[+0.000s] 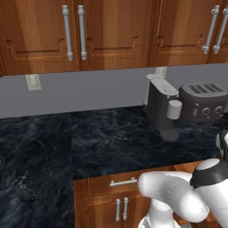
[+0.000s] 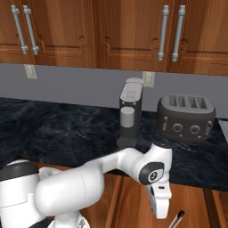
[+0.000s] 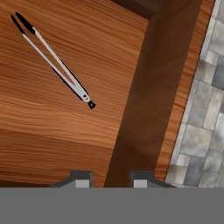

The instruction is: Take the tongs from the drawer on the right and place them on the dining counter next to the tray containing the kebab skewer.

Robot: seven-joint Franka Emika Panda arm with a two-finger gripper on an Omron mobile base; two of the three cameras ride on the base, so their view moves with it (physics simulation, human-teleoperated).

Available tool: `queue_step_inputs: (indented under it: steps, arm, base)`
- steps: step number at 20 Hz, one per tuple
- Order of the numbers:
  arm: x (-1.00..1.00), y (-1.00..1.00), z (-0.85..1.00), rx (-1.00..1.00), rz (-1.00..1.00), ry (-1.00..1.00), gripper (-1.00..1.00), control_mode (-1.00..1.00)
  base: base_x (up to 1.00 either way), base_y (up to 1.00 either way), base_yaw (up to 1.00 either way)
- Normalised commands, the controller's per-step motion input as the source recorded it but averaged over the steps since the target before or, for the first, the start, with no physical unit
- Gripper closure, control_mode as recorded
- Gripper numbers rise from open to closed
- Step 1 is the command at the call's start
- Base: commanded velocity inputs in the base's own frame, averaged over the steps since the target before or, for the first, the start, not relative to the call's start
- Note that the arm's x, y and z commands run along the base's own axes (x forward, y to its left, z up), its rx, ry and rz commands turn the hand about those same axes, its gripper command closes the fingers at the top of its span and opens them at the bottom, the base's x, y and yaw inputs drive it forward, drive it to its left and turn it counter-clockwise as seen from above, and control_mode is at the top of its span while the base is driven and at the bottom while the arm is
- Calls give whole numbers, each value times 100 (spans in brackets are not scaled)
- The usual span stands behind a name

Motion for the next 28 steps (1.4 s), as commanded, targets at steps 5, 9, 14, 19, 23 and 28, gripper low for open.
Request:
queue_step_inputs:
  steps: [5, 9, 14, 19, 23, 28]
  arm:
    - [0, -8, 0, 0, 0, 0, -100, -100]
    - [-1, -17, 0, -1, 2, 0, -100, -100]
    - [0, -17, -2, -1, 16, 0, -100, -100]
    - [0, -12, 0, 0, 21, 0, -100, -100]
    - [0, -2, -3, 0, 10, -1, -100, -100]
    - [0, 0, -10, 0, 0, -5, -100, -100]
  base:
    - [0, 0, 0]
    - [0, 0, 0]
    - [0, 0, 0]
    - [0, 0, 0]
    - [0, 0, 0]
    - [0, 0, 0]
